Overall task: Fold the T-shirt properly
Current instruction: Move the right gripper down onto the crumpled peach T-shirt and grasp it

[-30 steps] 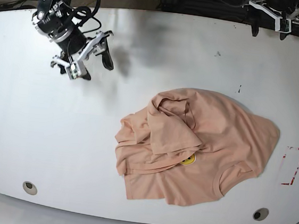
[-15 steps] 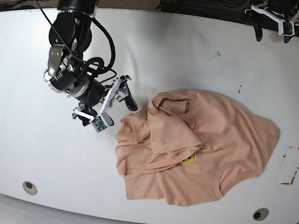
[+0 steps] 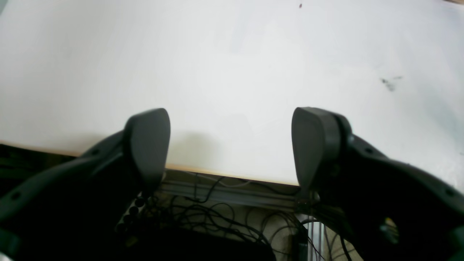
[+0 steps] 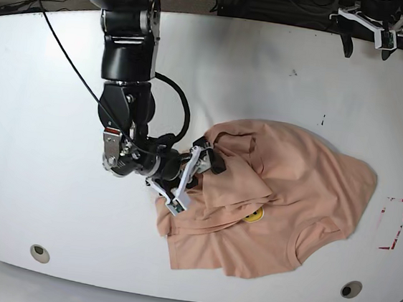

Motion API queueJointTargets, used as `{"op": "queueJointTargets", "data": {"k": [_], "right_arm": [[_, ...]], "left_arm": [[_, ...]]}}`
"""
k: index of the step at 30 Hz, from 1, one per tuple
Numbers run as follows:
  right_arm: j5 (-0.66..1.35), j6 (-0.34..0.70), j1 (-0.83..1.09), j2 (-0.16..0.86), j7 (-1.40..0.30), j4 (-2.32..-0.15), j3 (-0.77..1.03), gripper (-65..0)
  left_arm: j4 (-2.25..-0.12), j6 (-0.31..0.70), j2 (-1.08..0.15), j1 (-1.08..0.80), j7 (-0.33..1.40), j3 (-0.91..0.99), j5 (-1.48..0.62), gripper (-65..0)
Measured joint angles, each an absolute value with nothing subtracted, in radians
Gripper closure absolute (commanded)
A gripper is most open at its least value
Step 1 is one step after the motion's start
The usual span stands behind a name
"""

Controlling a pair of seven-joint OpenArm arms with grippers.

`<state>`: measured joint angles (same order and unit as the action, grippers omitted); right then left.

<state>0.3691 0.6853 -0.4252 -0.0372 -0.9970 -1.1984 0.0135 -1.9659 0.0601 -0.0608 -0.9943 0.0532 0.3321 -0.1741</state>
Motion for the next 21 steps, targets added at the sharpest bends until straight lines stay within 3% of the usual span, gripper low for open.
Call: {"op": "queueJointTargets", "data": {"k": [6, 8, 14, 21], "right_arm": [[0.368, 0.677, -0.501, -0.037, -0.889, -0.994, -0.042, -46.1], [0.371, 0.678, -0.511, -0.033, -0.854, -0.953, -0.076, -40.0], [0.374, 0.681, -0.508, -0.039, -0.849, -0.965, -0.102, 0.0], [0.377, 0.679, -0.421, -0.031, -0.887, -1.170, -0.098, 0.0]], "left_arm": [[-1.966, 0.060, -0.061, -0.971, 0.049, 0.332, -0.174, -48.6], [-1.966, 0.060, -0.061, -0.971, 0.053, 0.332, -0.174, -48.6], [-1.964, 0.061, -0.083, -0.941, 0.054, 0.332, -0.174, -48.6], [-1.964, 0.060, -0.102, -0.912, 0.056, 0.330, -0.174, -48.6]]}}
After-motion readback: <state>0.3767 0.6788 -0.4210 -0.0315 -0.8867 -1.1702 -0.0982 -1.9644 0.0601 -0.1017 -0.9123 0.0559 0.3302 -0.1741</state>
